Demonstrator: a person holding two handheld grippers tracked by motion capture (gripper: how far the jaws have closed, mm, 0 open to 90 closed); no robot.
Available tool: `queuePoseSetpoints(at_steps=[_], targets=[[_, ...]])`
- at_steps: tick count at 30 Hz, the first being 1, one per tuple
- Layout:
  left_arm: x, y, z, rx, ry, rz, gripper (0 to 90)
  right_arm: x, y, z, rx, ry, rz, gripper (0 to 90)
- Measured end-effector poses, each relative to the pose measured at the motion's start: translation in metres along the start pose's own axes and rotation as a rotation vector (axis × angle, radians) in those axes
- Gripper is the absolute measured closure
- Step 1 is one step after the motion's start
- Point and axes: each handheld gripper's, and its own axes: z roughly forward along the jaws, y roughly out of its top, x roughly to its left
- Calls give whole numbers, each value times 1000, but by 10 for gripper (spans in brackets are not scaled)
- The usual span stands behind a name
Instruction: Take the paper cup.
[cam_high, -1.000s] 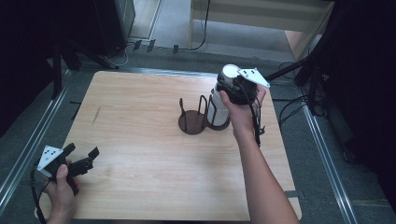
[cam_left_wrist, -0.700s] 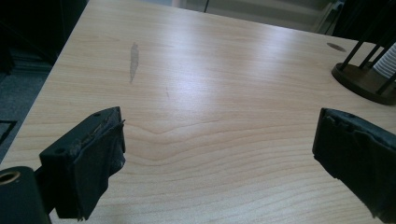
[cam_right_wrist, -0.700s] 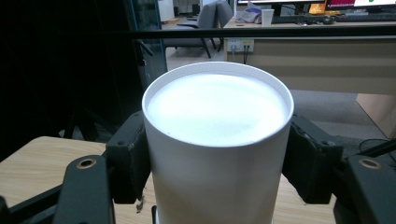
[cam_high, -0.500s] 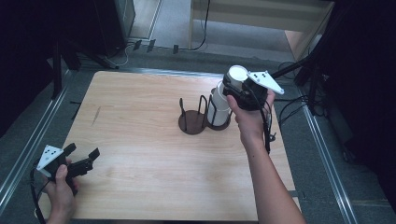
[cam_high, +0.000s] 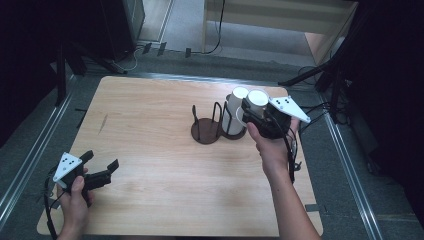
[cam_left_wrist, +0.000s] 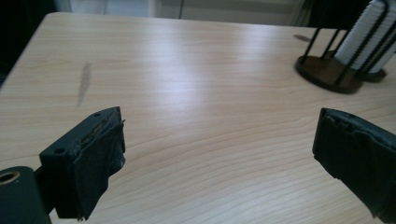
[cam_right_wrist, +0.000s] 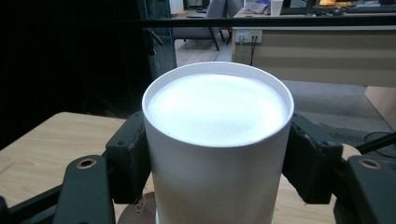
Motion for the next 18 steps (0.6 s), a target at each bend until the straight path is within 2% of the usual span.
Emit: queuePoseSetpoints(at_steps=[3, 4, 6, 7, 9, 11, 12, 18], targets=[[-11, 7, 3, -14, -31, 3, 28, 4, -6, -8, 1, -12, -39, 320], [-11, 7, 3, -14, -31, 3, 27, 4, -6, -8, 1, -12, -39, 320], [-24, 14, 7, -15, -59, 17, 26, 9, -13, -15, 10, -5, -46, 320], [-24, 14, 7, -15, -59, 17, 13, 9, -15, -18, 12, -4, -43, 320], [-37, 19, 13, -7, -95, 38, 0, 10, -20, -22, 19, 6, -26, 320], [-41, 20, 16, -4, -101, 41, 0, 11, -23, -24, 22, 12, -22, 320], [-49, 21, 21, -3, -124, 38, 0, 11, -27, -28, 24, 18, -10, 320], [-77, 30, 36, -2, -208, 60, 0, 9, -42, -37, 28, 11, 14, 320]])
